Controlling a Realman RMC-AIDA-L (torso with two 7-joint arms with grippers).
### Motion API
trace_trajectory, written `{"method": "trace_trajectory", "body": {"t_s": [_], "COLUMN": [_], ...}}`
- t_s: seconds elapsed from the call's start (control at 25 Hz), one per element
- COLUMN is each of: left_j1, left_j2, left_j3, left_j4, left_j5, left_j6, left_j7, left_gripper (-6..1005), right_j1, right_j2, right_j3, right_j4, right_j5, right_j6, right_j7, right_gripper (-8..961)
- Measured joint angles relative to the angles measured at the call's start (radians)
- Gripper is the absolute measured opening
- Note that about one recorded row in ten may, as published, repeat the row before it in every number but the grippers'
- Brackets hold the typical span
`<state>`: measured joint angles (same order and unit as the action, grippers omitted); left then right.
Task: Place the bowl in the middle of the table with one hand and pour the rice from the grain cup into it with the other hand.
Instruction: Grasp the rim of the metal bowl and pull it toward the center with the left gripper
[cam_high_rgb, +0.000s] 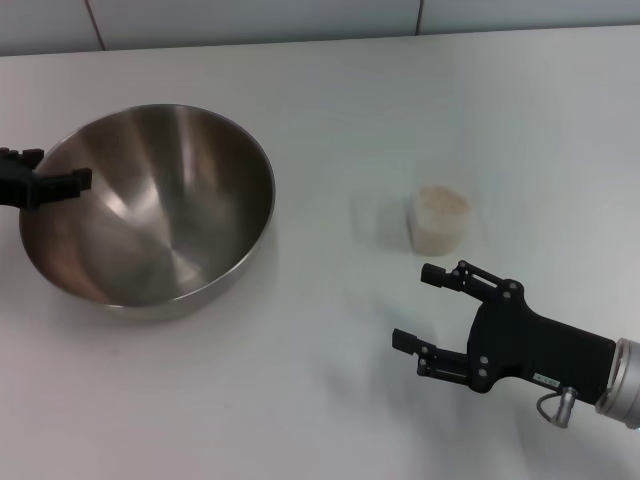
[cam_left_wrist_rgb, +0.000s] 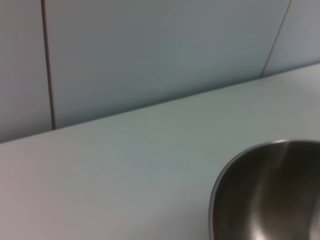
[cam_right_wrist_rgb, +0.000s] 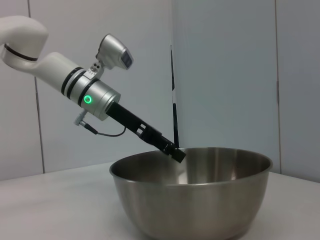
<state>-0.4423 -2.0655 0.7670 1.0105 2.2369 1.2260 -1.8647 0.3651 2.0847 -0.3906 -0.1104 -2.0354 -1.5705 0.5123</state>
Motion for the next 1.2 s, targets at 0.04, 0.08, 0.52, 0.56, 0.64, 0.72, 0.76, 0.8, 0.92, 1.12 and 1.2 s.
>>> {"method": "trace_trajectory", "body": {"t_s": [0.04, 0.08, 0.52, 0.56, 0.64, 0.72, 0.76, 0.8, 0.92, 1.12, 1.2], "left_j1": [0.0, -0.004, -0.013, -0.013, -0.013, -0.013, -0.014, -0.015, -0.025, -0.029, -0.035], "left_j2": [0.0, 0.0, 0.001, 0.002, 0.003, 0.003, 0.003, 0.003, 0.002, 0.001, 0.001], "left_j3": [0.0, 0.0, 0.001, 0.001, 0.005, 0.011, 0.014, 0.014, 0.014, 0.014, 0.011], "left_j4": [0.0, 0.001, -0.004, -0.004, -0.005, -0.006, -0.006, -0.006, -0.007, -0.006, -0.003], "left_j5": [0.0, 0.01, 0.024, 0.024, 0.024, 0.027, 0.029, 0.037, 0.07, 0.072, 0.072], "left_j6": [0.0, 0.0, -0.001, 0.0, 0.005, 0.007, 0.008, 0.008, 0.008, 0.009, 0.009], "left_j7": [0.0, -0.004, -0.013, -0.013, -0.014, -0.014, -0.015, -0.015, -0.021, -0.028, -0.04], "left_gripper": [626, 625, 608, 607, 604, 601, 599, 598, 363, 226, 171], "right_j1": [0.0, 0.0, -0.007, -0.007, -0.008, -0.008, -0.008, -0.008, -0.008, -0.008, -0.008], "right_j2": [0.0, 0.0, 0.0, 0.0, 0.0, 0.0, 0.0, 0.0, 0.0, 0.0, 0.0], "right_j3": [0.0, 0.0, 0.001, 0.001, 0.001, 0.001, 0.001, 0.001, 0.001, 0.001, 0.001], "right_j4": [0.0, 0.0, 0.0, 0.0, 0.0, 0.0, 0.0, 0.0, 0.0, 0.0, 0.0], "right_j5": [0.0, 0.002, 0.006, 0.006, 0.006, 0.006, 0.006, 0.006, 0.006, 0.006, 0.006], "right_j6": [0.0, 0.0, 0.0, 0.0, 0.0, 0.0, 0.0, 0.0, 0.0, 0.0, 0.0], "right_j7": [0.0, 0.0, 0.0, 0.0, 0.0, 0.0, 0.0, 0.0, 0.0, 0.0, 0.0], "right_gripper": [820, 819, 819, 819, 819, 820, 820, 820, 820, 820, 820]}}
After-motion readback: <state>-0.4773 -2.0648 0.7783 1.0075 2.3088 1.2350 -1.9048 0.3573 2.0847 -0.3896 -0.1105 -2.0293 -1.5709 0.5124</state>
